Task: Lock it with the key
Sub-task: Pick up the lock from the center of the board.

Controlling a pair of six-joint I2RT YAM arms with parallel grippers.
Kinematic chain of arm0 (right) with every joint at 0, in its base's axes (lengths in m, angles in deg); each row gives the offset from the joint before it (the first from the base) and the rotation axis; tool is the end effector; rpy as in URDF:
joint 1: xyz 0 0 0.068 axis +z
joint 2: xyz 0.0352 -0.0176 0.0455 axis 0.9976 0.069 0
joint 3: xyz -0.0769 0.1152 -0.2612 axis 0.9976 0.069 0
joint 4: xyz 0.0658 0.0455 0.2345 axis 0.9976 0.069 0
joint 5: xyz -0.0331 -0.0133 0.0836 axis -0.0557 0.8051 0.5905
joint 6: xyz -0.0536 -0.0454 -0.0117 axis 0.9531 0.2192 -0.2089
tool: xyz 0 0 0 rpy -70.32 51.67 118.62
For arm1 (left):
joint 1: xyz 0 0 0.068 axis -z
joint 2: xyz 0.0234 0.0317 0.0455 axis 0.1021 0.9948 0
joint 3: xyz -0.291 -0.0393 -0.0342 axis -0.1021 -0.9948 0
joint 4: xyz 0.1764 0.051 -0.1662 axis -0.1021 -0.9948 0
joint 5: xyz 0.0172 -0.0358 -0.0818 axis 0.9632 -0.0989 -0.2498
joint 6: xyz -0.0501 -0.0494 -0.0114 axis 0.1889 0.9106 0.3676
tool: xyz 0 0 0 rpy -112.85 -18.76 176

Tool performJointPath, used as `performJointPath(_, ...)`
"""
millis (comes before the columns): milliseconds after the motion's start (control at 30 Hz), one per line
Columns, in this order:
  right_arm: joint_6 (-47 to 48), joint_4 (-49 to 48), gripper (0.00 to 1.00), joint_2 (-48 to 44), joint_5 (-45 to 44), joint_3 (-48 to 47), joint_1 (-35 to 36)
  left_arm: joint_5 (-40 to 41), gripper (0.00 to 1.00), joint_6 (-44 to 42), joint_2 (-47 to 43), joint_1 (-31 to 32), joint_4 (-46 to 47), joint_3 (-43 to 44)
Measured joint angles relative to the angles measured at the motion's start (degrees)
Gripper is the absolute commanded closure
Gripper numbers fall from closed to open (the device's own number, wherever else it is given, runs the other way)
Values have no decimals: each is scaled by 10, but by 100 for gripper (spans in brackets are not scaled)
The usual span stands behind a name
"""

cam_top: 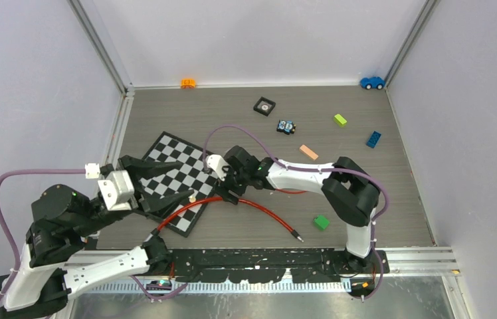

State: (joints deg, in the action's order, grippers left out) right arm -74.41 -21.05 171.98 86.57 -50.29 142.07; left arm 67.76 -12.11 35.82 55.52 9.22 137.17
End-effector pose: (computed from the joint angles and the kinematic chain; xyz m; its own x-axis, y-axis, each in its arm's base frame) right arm 0.2214 0.3494 0.2047 -0.1617 -0.6970 -0.6985 -0.9646 0.2610 -0.0371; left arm 0.0144 -0.0262 0.4666 0.1644 -0.0302 -0.9859 0.8631 0.4882 0.1290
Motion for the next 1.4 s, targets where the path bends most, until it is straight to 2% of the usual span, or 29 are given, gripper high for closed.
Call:
performJointPath(233, 20, 17, 25, 45, 25, -28, 0, -57, 36, 6, -4, 0, 23, 0)
performJointPath(567, 19, 7, 26, 88, 25, -61, 9, -51, 35, 2, -2, 0, 23, 1)
performJointPath(667, 19, 7, 29, 97, 25, -68, 17, -45, 35, 0, -2, 0, 23, 1)
performJointPath(800, 20, 4, 42, 103, 25, -73, 33, -34, 35, 0, -2, 0, 20, 3)
performJointPath(900, 22, -9, 67, 107, 23, -73, 42, -26, 35, 0, -2, 0, 20, 5)
performJointPath(933, 21, -14, 80, 108, 22, -73, 44, -23, 35, 0, -2, 0, 20, 5)
performJointPath(1000, 21, -26, 96, 108, 19, -68, 46, -15, 35, 0, -2, 0, 19, 5)
performJointPath(1200, 26, -42, 99, 78, -7, -26, 47, 35, 28, -4, 6, 0, 5, 11)
performJointPath(1400, 46, 9, 99, -75, -55, 47, 47, 92, 21, -16, 22, 0, -39, 35)
